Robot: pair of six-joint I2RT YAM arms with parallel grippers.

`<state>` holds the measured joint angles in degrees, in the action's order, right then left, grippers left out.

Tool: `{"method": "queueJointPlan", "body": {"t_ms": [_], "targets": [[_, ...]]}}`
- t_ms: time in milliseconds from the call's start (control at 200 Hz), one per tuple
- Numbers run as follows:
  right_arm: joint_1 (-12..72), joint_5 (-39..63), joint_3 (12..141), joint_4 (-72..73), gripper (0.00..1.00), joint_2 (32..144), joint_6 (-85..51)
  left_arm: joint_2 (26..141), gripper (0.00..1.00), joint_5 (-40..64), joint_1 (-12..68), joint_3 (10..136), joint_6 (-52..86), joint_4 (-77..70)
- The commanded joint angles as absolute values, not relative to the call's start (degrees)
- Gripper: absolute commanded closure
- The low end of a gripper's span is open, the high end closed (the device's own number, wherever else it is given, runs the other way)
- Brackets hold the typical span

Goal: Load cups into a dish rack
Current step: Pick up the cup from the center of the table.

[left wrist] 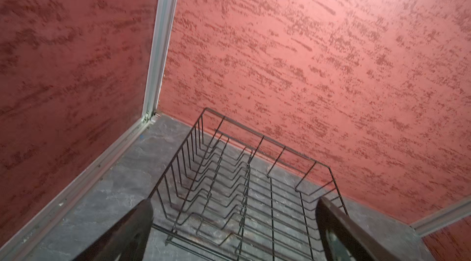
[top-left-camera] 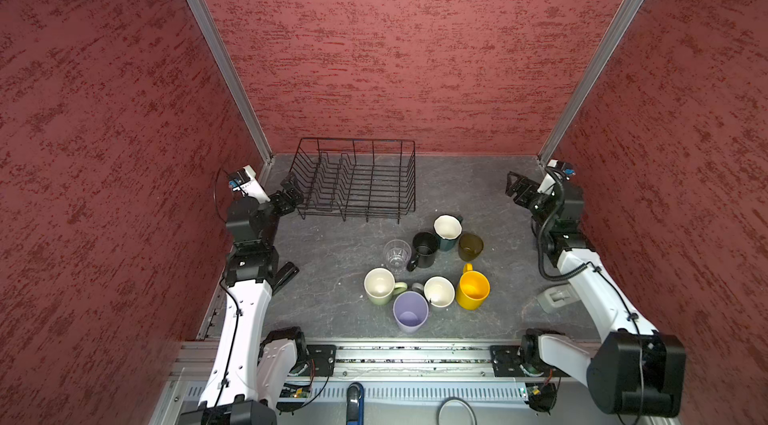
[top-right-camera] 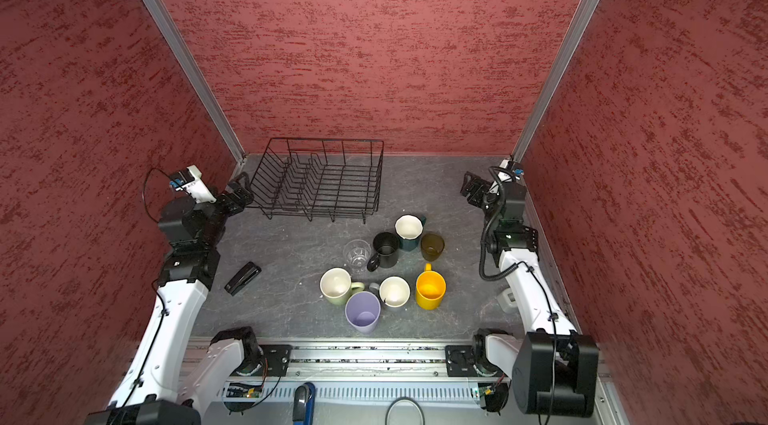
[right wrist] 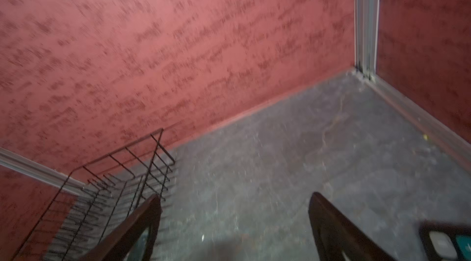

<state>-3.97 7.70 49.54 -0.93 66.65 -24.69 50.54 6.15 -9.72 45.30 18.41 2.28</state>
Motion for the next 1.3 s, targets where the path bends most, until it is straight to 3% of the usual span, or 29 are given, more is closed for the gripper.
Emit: {"method": "queueJointPlan", "body": {"t_ms": [0,260,696,1292], "targets": [[-3.9,10.8,56.2,-25.9,0.12,66.9,-22.1,51.7,0.00,11.1,-10.2,47.6,19.3,3.4],[2.8,12.1,60.4,-42.7,0.25,65.1,-18.2,59.9,0.00,15.6,-10.1,51.9,20.7,-3.1],[18.7,5.8,64.4,-46.0,0.41,71.9,-23.2,62.9,0.00,20.2,-10.5,57.2,21.1,-1.2],[21.2,1.7,66.9,-41.1,0.56,83.0,-21.5,60.2,0.00,18.2,-11.9,53.7,19.6,-0.3]]}}
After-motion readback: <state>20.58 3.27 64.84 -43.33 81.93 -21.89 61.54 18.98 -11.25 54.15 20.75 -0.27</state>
